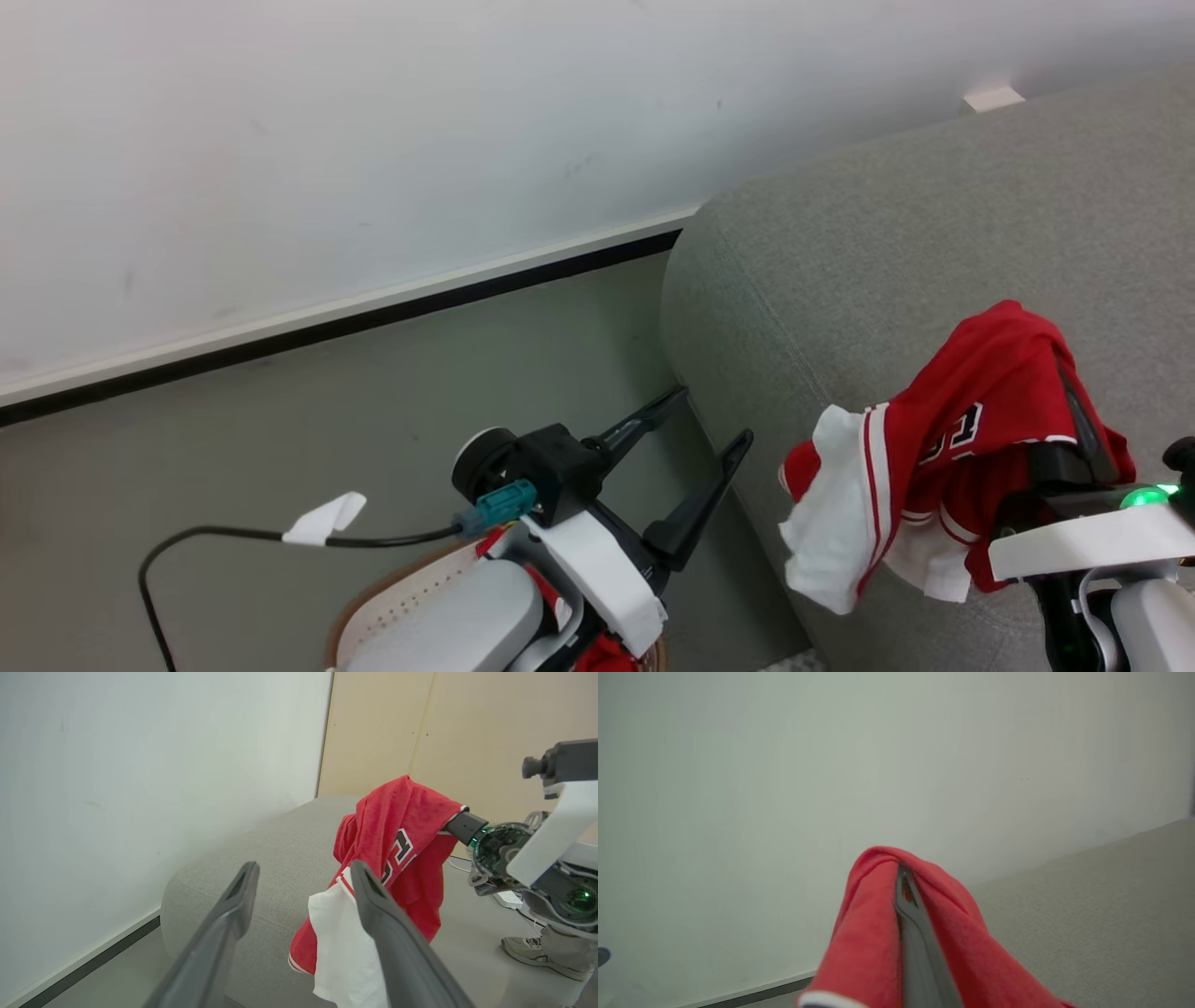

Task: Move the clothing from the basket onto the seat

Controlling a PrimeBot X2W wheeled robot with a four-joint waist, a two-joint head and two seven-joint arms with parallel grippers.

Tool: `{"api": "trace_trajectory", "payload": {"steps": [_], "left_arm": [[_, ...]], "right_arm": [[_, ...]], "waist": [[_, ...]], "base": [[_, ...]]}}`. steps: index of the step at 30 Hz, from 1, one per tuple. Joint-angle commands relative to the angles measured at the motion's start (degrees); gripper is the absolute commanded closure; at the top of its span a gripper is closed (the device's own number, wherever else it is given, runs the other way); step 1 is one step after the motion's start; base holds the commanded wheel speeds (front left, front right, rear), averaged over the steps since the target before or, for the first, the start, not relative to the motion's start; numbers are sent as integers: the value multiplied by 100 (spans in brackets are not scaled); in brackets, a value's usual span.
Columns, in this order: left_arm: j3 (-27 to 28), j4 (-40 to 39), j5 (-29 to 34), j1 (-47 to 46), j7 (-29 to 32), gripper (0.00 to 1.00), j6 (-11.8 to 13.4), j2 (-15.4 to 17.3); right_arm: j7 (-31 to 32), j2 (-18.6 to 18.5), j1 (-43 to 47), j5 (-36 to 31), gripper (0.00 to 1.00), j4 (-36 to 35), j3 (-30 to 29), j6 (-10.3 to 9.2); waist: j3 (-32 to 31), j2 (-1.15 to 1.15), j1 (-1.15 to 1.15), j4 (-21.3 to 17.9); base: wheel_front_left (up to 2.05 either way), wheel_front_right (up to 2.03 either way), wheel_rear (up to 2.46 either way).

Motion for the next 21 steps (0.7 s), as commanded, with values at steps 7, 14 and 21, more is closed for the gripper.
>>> {"api": "trace_trajectory", "payload": {"steps": [7, 14, 21], "left_arm": [[123, 58, 355, 45, -3, 0, -146, -22], [118, -16, 514, -399, 51, 0, -326, 53], [139, -259, 644, -978, 180, 0, -472, 148]], "right_arm": [[2, -139, -324, 113, 100, -161, -151, -10], [2, -470, -1604, 618, 100, 152, -263, -10], [52, -1353, -3201, 831, 100, 781, -820, -10]], "waist": [[379, 0, 0, 5], [1449, 0, 0, 381], [2738, 0, 0, 1059]], "base": [[0, 0, 0], [0, 0, 0], [0, 0, 0]]}}
